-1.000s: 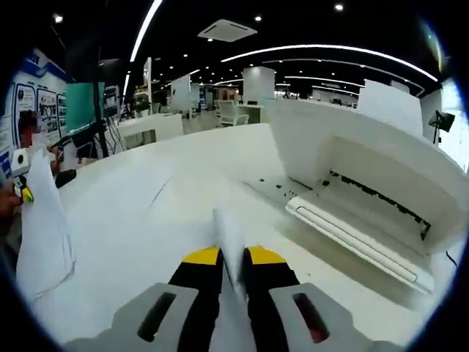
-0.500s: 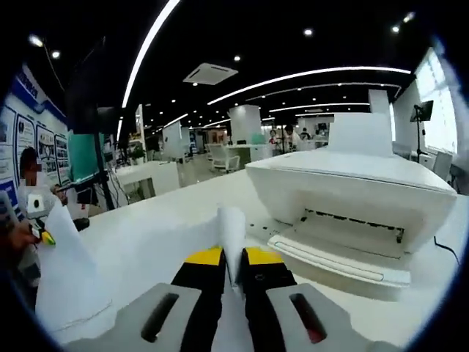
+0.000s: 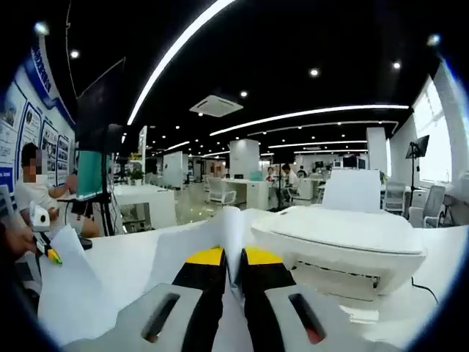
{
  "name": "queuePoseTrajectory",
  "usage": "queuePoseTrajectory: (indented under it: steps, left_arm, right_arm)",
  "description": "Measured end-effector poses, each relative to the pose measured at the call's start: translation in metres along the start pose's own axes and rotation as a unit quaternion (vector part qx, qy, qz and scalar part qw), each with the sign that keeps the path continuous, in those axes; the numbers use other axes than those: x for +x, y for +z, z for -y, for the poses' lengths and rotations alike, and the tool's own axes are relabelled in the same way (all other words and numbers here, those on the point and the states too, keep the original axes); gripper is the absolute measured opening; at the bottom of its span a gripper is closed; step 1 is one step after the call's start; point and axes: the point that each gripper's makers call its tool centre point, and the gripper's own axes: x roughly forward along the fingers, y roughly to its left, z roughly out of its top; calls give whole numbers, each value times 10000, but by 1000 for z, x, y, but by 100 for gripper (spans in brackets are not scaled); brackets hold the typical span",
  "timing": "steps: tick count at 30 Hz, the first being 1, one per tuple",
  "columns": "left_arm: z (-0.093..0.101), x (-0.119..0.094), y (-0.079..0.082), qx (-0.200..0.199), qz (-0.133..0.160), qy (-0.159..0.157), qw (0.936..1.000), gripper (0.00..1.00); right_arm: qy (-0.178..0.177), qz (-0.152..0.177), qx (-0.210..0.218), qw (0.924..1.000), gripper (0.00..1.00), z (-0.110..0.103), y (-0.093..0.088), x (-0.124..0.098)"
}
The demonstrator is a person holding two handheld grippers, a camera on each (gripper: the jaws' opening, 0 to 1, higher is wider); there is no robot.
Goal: Organize the stack of printing papers by aligning and flattening the scattered papers on the table
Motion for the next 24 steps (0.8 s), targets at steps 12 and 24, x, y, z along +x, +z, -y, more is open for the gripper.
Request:
queuePoseTrajectory:
  steps: [12,24]
  left_arm:
    - [-14,-4,0,-41,40,-23,10000,8]
    - [-24,-9,0,-82,85,-42,9999,8]
  right_arm:
    - [447,599,-194,9970,5,-56,57,-30]
    - [603,629,82,9962,4,-78,51,-50]
